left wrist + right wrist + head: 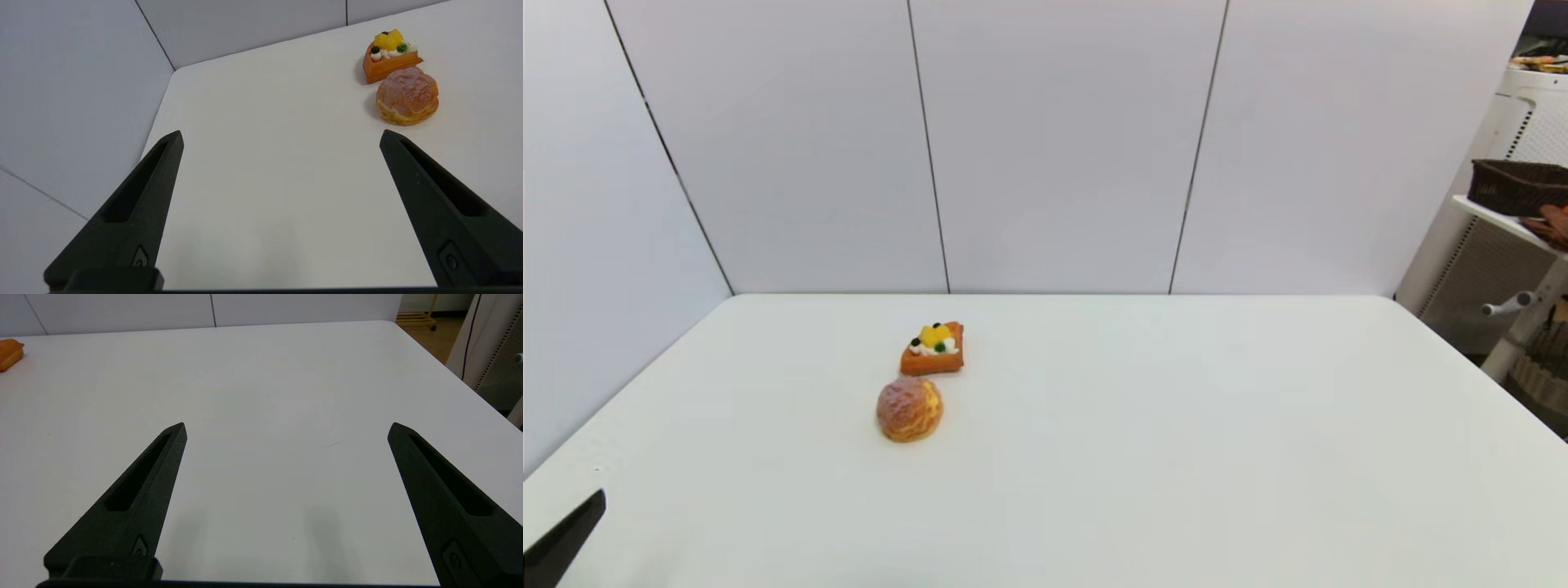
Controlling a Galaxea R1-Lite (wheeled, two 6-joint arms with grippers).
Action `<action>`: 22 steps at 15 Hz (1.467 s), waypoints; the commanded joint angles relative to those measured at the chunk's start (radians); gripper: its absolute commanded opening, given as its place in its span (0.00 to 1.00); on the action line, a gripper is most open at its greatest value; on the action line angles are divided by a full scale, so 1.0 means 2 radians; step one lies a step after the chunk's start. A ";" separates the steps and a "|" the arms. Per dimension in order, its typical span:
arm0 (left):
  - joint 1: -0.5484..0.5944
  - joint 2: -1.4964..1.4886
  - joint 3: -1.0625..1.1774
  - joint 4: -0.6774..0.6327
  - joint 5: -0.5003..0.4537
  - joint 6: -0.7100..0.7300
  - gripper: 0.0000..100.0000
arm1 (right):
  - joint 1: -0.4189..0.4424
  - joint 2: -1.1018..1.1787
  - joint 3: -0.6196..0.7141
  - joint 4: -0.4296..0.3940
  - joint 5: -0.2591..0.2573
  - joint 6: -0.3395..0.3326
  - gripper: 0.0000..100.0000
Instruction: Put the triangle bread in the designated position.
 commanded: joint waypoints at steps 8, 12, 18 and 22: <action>-0.019 -0.253 0.154 0.015 0.029 -0.011 1.00 | 0.001 0.000 0.000 0.000 0.000 0.000 1.00; -0.019 -0.253 0.153 0.020 0.017 -0.037 1.00 | 0.001 0.000 0.000 0.000 0.000 0.000 1.00; -0.019 -0.253 0.152 0.054 0.017 -0.126 1.00 | 0.001 0.000 0.000 0.000 0.000 0.000 1.00; -0.019 -0.253 0.151 0.054 0.016 -0.128 1.00 | 0.000 0.000 0.000 0.000 0.000 0.000 1.00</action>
